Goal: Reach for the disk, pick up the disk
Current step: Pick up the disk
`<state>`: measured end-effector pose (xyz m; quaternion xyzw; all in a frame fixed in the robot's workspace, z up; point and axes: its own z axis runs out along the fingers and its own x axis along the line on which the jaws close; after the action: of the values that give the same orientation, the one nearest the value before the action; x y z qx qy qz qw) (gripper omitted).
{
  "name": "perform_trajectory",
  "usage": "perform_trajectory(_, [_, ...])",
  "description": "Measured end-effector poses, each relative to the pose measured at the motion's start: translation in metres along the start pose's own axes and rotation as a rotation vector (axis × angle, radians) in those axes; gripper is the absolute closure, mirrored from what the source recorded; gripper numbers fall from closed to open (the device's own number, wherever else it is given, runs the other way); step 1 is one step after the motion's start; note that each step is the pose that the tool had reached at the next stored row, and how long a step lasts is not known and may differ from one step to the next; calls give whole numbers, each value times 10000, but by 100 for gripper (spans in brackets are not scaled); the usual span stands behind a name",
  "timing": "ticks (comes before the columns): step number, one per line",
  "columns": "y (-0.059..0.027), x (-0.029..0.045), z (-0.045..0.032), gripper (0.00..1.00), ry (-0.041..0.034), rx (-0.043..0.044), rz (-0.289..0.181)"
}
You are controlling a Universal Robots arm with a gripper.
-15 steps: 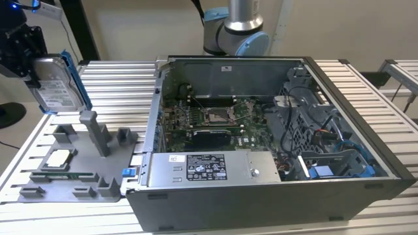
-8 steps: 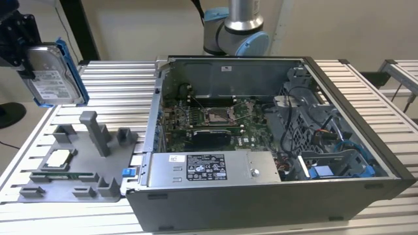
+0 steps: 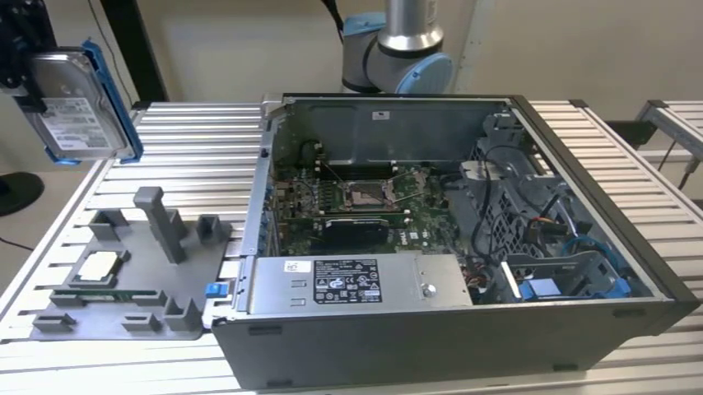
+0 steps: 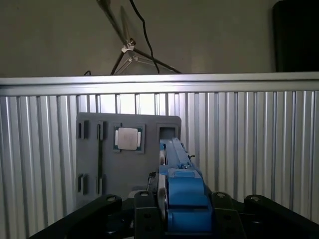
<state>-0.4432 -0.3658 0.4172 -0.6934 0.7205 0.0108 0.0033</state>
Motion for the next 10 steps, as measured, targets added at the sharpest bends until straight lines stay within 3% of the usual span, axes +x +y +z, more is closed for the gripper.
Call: perform_trajectory(10, [4,-7,-365,100,1,-1,-6])
